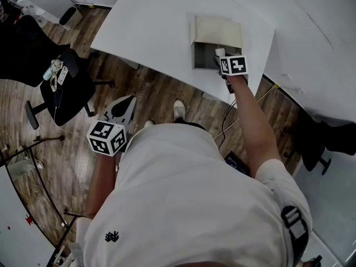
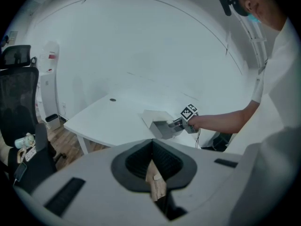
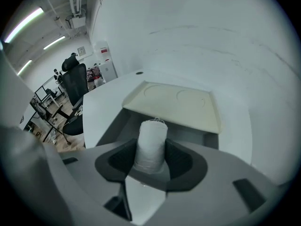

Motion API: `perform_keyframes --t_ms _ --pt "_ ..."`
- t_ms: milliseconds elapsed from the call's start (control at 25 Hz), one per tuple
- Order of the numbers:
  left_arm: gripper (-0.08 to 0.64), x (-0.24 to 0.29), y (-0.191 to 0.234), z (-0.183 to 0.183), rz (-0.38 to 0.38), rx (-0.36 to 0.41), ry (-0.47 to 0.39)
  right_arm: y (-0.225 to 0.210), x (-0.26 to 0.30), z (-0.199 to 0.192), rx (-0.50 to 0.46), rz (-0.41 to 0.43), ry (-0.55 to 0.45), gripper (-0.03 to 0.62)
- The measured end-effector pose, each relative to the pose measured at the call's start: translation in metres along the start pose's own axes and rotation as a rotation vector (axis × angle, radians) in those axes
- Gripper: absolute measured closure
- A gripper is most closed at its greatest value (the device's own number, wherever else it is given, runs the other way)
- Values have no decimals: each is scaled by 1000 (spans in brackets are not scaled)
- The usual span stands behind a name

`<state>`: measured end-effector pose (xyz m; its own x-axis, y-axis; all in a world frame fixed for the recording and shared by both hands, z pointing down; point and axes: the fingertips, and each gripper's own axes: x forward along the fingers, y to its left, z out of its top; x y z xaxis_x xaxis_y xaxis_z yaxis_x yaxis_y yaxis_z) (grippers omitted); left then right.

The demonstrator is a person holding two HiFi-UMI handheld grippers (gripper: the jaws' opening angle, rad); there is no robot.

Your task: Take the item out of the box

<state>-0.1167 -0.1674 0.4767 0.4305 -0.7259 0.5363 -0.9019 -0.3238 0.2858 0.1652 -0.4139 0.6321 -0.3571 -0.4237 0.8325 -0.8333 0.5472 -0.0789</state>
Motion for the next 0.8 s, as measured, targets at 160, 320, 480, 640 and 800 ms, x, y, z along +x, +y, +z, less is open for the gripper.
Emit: perform_keyframes --t_ms 160,320,480,640,800 --pt "554 -8 1 -2 -35 19 0 9 -22 -1 30 -17 -50 403" --pt "554 -17 0 -6 -70 40 2 20 -45 -7 68 -34 -96 403" --pt "554 -25 0 -11 -105 57 7 36 -65 -18 100 -37 -126 404" --pt "554 -35 -1 -21 -139 76 12 57 -85 -32 118 -36 -157 404" --pt "554 -46 -1 -29 -165 91 17 81 -108 -42 137 -28 -205 405"
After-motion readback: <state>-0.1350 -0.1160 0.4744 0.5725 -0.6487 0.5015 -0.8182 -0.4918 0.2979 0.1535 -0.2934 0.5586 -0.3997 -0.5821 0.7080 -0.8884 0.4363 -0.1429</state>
